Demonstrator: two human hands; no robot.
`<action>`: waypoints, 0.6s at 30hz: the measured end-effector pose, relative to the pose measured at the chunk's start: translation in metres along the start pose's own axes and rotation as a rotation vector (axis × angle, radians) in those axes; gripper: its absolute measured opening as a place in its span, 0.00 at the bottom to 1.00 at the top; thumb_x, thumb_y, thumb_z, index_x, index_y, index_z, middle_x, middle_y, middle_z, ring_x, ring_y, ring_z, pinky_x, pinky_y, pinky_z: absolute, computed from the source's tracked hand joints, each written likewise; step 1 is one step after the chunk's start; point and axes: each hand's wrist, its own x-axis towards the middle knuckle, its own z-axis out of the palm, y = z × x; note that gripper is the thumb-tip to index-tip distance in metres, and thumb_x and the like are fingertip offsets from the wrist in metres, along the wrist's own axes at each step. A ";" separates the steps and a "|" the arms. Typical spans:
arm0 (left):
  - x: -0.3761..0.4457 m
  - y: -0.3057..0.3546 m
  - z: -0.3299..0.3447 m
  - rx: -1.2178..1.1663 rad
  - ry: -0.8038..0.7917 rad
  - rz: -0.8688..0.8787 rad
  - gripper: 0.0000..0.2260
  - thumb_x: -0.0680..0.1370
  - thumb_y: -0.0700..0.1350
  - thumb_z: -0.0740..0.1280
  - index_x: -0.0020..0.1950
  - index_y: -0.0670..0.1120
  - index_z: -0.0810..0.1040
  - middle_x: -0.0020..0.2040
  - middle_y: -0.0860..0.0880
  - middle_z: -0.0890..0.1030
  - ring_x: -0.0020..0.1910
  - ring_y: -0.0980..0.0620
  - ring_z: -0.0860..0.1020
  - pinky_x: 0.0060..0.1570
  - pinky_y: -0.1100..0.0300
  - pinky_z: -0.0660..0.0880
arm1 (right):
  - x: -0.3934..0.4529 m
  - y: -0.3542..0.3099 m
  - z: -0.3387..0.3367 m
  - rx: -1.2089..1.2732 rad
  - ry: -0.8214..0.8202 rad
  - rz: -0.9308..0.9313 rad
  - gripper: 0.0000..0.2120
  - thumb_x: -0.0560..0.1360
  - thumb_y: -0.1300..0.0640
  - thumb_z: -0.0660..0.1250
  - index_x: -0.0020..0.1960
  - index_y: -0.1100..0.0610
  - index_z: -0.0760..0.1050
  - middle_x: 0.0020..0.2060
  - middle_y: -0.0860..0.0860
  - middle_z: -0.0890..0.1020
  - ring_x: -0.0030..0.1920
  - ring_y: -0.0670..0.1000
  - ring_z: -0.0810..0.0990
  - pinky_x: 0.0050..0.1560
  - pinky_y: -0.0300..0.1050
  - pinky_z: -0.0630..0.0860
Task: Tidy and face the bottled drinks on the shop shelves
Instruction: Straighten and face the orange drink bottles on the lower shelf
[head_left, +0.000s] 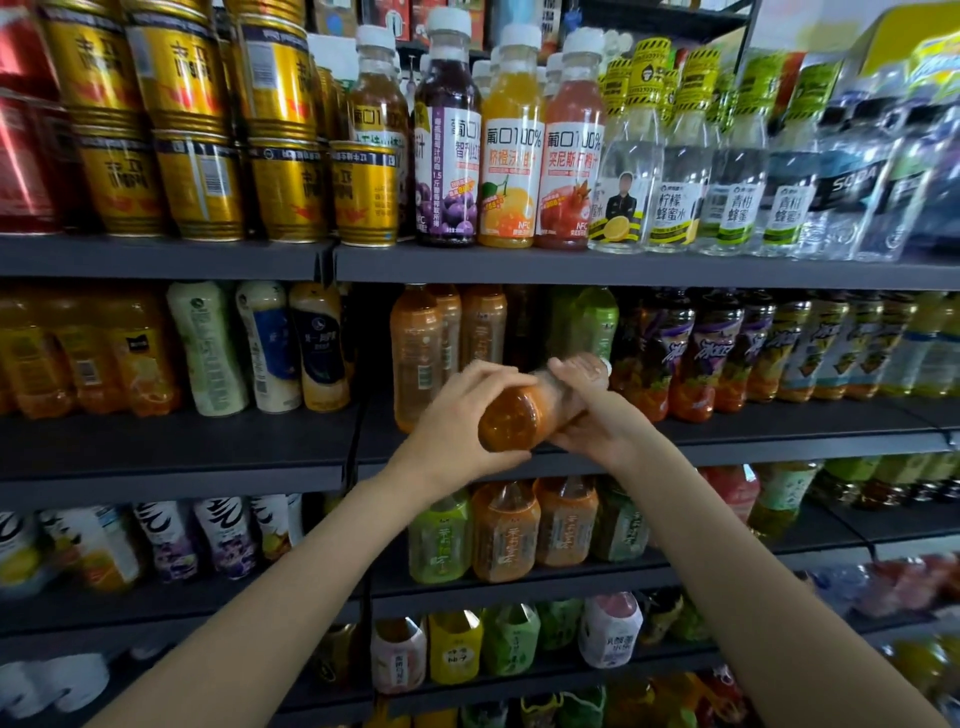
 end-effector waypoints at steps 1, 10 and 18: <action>0.000 -0.001 -0.001 -0.015 -0.029 0.000 0.29 0.67 0.48 0.77 0.66 0.53 0.70 0.63 0.53 0.69 0.63 0.54 0.68 0.63 0.58 0.65 | 0.000 0.001 0.000 -0.005 0.018 -0.008 0.24 0.72 0.56 0.71 0.64 0.58 0.66 0.51 0.57 0.78 0.49 0.55 0.79 0.38 0.49 0.79; -0.009 -0.008 0.002 -0.773 -0.390 -0.660 0.25 0.70 0.48 0.72 0.65 0.48 0.71 0.57 0.49 0.79 0.56 0.53 0.79 0.57 0.56 0.76 | -0.010 0.016 -0.013 -0.258 -0.175 -0.300 0.34 0.62 0.59 0.74 0.66 0.55 0.67 0.56 0.55 0.80 0.56 0.54 0.81 0.50 0.50 0.80; -0.015 -0.015 0.029 0.139 -0.129 -0.324 0.33 0.69 0.53 0.74 0.69 0.47 0.64 0.63 0.51 0.72 0.62 0.53 0.71 0.55 0.64 0.66 | 0.006 0.024 -0.014 -0.420 0.015 -0.280 0.19 0.68 0.54 0.75 0.56 0.52 0.74 0.53 0.52 0.82 0.55 0.51 0.80 0.53 0.48 0.80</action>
